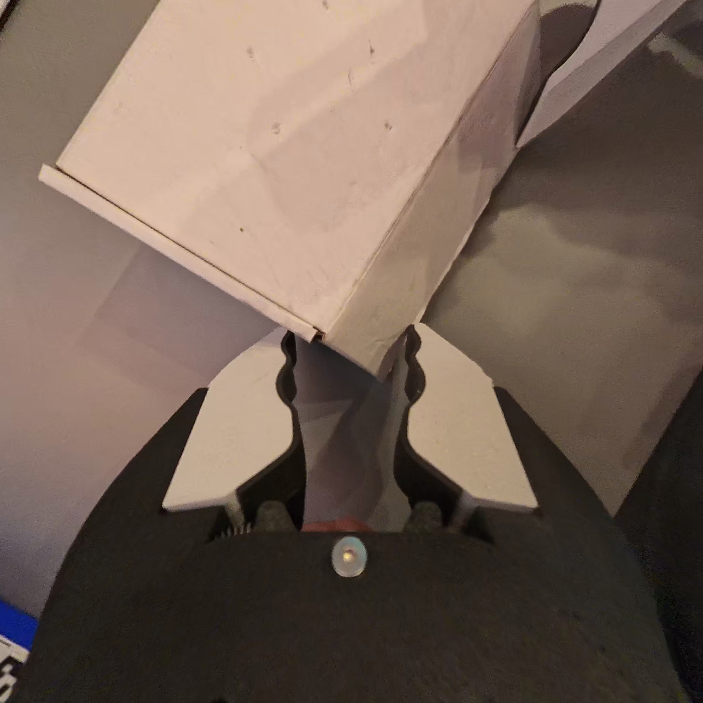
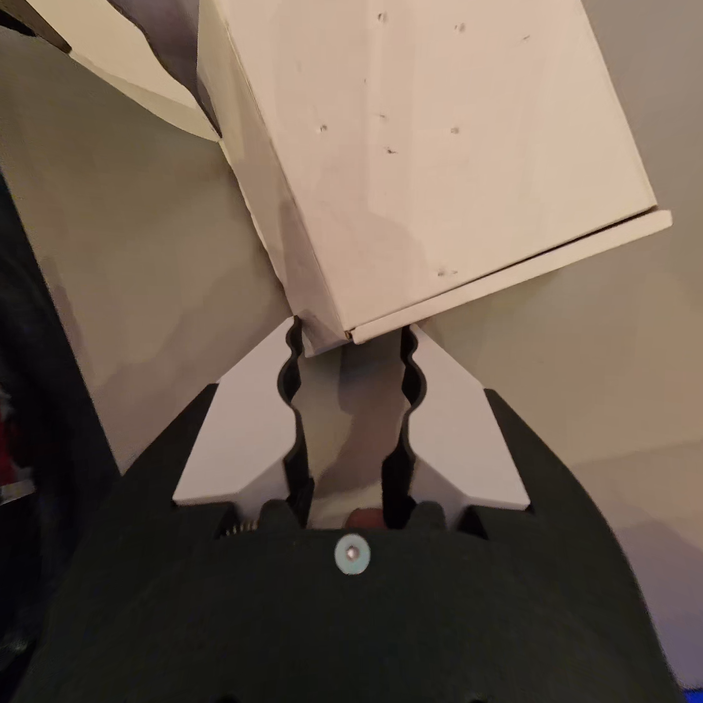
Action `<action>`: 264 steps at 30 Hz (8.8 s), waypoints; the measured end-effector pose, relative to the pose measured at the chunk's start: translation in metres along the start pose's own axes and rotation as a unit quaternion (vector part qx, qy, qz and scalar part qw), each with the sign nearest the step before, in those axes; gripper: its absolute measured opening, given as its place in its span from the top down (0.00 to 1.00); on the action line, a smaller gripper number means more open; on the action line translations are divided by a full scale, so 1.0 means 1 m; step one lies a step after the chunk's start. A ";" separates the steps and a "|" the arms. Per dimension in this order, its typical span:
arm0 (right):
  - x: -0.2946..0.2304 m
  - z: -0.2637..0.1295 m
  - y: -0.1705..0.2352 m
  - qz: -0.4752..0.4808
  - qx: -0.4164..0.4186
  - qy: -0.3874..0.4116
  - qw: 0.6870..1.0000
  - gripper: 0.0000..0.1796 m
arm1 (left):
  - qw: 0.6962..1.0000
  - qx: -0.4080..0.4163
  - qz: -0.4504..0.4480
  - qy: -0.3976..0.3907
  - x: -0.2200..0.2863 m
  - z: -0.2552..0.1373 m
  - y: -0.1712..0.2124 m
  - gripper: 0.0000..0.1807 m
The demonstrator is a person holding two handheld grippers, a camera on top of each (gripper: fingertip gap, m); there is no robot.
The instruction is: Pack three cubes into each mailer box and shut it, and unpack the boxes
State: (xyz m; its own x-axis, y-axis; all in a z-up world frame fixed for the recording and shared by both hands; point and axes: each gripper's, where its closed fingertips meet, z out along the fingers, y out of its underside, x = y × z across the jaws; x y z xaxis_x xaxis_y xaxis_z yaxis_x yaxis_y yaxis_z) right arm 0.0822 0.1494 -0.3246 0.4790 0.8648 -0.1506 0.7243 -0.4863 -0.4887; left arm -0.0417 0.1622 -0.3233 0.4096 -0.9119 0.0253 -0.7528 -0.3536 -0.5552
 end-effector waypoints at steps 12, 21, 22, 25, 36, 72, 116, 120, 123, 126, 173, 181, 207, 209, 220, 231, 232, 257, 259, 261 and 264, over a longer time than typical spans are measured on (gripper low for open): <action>0.007 0.000 0.004 -0.067 -0.016 0.003 0.998 0.72 | 0.998 0.015 0.061 0.020 -0.003 0.002 -0.001 0.68; 0.009 0.000 0.005 -0.105 -0.042 -0.006 0.994 0.73 | 0.994 0.004 0.111 0.023 -0.007 0.002 0.002 0.72; 0.009 0.001 0.005 -0.105 -0.048 -0.006 0.993 0.74 | 0.993 0.002 0.117 0.020 -0.007 0.003 0.002 0.73; 0.012 0.001 0.005 -0.096 -0.052 0.000 0.994 0.74 | 0.992 0.004 0.124 0.002 -0.012 0.005 0.000 0.74; 0.019 0.003 0.004 -0.089 -0.064 0.033 0.993 0.79 | 0.990 0.015 0.127 -0.051 -0.022 0.010 -0.004 0.78; 0.030 -0.003 0.010 -0.056 -0.033 0.083 0.994 0.69 | 0.994 0.026 0.105 -0.030 -0.004 0.016 -0.009 0.79; 0.037 -0.048 -0.061 -0.159 -0.044 0.122 0.979 0.30 | 0.998 0.019 0.055 -0.017 -0.014 0.023 -0.019 0.74; 0.047 0.002 -0.061 -0.194 -0.147 0.098 0.965 0.21 | 0.999 0.018 0.048 -0.009 -0.014 0.022 -0.015 0.75; 0.054 0.025 -0.052 -0.203 -0.208 0.086 0.953 0.24 | 0.999 0.021 0.033 -0.001 -0.017 0.021 -0.012 0.74; 0.052 0.029 -0.057 -0.198 -0.202 0.070 0.957 0.24 | 0.999 0.028 0.030 0.002 -0.019 0.021 -0.013 0.75; 0.212 -0.179 0.225 -0.133 -0.347 0.114 0.921 0.26 | 0.998 0.056 0.013 0.034 -0.005 0.023 -0.019 0.73; 0.201 -0.226 0.191 -0.115 -0.301 0.179 0.930 0.34 | 0.998 0.049 0.018 0.023 -0.005 0.024 -0.018 0.69; -0.024 -0.136 -0.038 -0.226 0.067 0.130 0.963 0.97 | 0.974 0.143 0.098 -0.146 -0.022 -0.113 -0.039 0.85; -0.035 -0.121 -0.044 -0.230 0.073 0.106 0.965 0.91 | 0.968 0.108 0.108 -0.200 -0.046 -0.143 -0.020 0.67; -0.055 -0.079 -0.045 -0.240 0.059 0.063 0.967 0.82 | 0.965 -0.175 0.141 -0.133 -0.125 -0.209 0.147 0.39; -0.064 -0.061 -0.042 -0.242 0.046 0.038 0.969 0.82 | 0.961 -0.221 0.153 -0.063 -0.145 -0.166 0.184 0.42; -0.065 -0.060 -0.042 -0.241 0.046 0.036 0.969 0.83 | 0.961 -0.226 0.152 -0.055 -0.146 -0.166 0.187 0.43; -0.067 -0.062 -0.044 -0.244 0.059 0.044 0.967 0.83 | 0.965 -0.249 0.062 -0.054 -0.175 -0.190 0.179 0.27; -0.065 -0.065 -0.046 -0.246 0.062 0.056 0.966 0.83 | 0.967 -0.240 0.063 -0.063 -0.178 -0.201 0.164 0.27; -0.066 -0.069 -0.048 -0.251 0.069 0.064 0.964 0.83 | 0.969 -0.228 0.070 -0.071 -0.178 -0.211 0.145 0.27; -0.069 -0.078 -0.055 -0.257 0.090 0.079 0.959 0.80 | 0.969 -0.212 0.091 -0.091 -0.174 -0.227 0.104 0.27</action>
State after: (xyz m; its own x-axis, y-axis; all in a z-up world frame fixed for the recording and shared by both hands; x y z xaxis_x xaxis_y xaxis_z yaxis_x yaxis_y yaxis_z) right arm 0.0475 0.1069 -0.2205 0.1613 0.9479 0.2747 0.7939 0.0407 -0.6067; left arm -0.3083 0.2370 -0.1969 0.3056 -0.9290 -0.2087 -0.9491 -0.2798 -0.1446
